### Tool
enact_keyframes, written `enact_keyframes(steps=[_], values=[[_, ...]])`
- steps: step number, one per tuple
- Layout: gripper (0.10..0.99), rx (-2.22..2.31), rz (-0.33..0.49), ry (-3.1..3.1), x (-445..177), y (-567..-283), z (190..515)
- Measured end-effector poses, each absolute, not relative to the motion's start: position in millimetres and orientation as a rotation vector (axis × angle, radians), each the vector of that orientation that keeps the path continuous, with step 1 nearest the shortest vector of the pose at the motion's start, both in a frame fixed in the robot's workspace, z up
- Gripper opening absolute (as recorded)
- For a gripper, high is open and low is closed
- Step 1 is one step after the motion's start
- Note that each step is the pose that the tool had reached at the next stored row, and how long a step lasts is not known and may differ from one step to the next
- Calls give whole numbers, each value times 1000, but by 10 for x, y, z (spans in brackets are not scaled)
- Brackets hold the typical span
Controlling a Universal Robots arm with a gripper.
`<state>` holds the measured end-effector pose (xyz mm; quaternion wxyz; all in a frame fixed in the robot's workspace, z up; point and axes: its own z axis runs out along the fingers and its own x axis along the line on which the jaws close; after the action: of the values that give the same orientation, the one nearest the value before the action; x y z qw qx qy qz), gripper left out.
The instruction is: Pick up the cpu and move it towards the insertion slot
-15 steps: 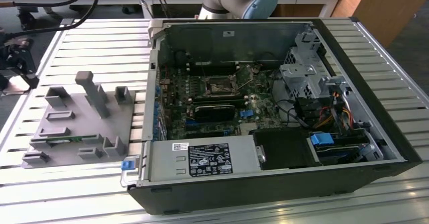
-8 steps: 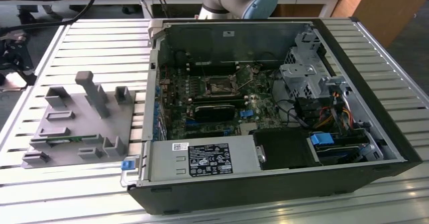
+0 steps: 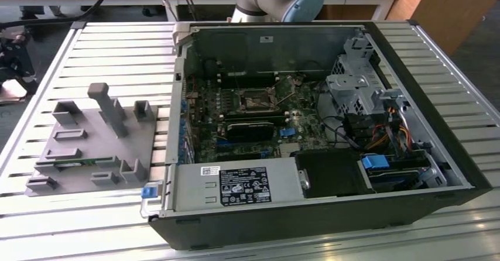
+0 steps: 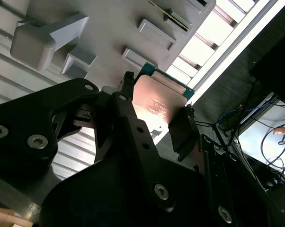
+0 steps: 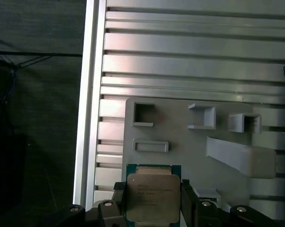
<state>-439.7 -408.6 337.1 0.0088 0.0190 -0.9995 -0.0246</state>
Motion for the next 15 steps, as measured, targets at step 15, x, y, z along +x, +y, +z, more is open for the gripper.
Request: enact_keyframes(steps=[15], values=[[545,59,-77,-3122,-4397,-4083,3582]])
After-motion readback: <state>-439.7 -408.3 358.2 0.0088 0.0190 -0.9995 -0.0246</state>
